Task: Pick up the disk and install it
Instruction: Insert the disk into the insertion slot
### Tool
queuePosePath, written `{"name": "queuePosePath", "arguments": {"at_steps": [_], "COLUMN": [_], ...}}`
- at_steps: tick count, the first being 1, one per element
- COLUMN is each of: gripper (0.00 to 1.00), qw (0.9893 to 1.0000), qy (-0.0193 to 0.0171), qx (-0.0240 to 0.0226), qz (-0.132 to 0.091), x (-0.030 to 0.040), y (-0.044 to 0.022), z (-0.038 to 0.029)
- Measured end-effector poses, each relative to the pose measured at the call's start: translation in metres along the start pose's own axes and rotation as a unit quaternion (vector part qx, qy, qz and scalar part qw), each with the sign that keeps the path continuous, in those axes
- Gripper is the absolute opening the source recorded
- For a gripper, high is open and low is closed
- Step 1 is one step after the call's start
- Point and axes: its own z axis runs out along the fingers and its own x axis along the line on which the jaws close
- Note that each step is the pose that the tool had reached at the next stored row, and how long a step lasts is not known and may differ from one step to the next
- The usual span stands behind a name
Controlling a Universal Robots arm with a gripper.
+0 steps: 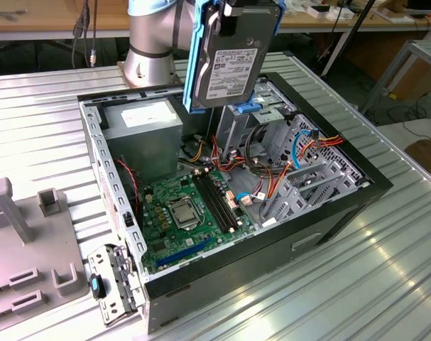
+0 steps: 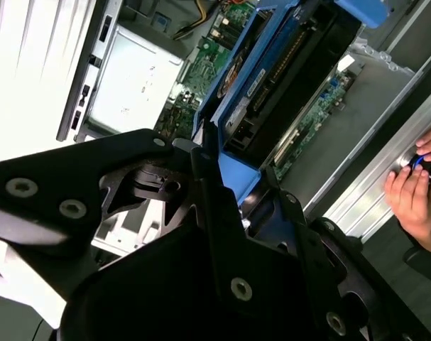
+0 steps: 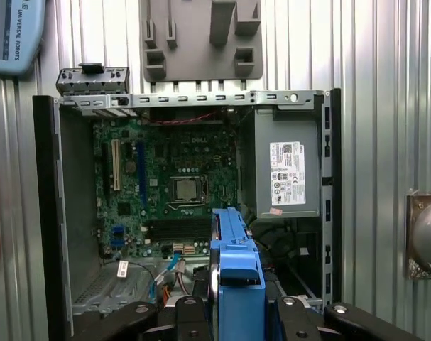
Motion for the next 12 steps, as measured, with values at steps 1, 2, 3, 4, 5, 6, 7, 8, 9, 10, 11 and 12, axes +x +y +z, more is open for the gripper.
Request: {"name": "queuePosePath", "arguments": {"at_steps": [1, 2, 3, 4, 5, 6, 7, 8, 9, 10, 11, 12], "gripper": [0.37, 0.37, 0.37, 0.37, 0.37, 0.37, 0.37, 0.37, 0.37, 0.37, 0.37, 0.37], "qw": [1.0000, 1.0000, 1.0000, 1.0000, 1.0000, 1.0000, 1.0000, 1.0000, 1.0000, 1.0000, 1.0000, 1.0000], "qy": [0.0001, 0.0001, 0.0001, 0.0001, 0.0000, 0.0000, 0.0001, 0.0001, 0.0001, 0.0000, 0.0001, 0.0001], "qx": [0.0000, 0.0000, 0.0000, 0.0000, 0.0000, 0.0000, -0.0001, -0.0001, -0.0001, -0.0001, -0.0002, -0.0003], "qz": [0.000, 0.000, 0.000, 0.000, 0.000, 0.000, 0.000, 0.000, 0.000, 0.000, 0.000, 0.000], "x": [-0.0001, -0.0002, -0.0002, 0.0001, 0.0012, 0.0028, 0.0042, 0.0066, 0.0087, 0.0121, 0.0172, 0.0226], "y": [-0.0029, -0.0054, -0.0081, -0.0096, -0.0110, -0.0119, -0.0127, -0.0136, -0.0141, -0.0149, -0.0160, -0.0170], "z": [0.0002, 0.0004, 0.0005, 0.0006, 0.0008, 0.0008, 0.0008, 0.0009, 0.0009, 0.0010, 0.0009, 0.0010]}}
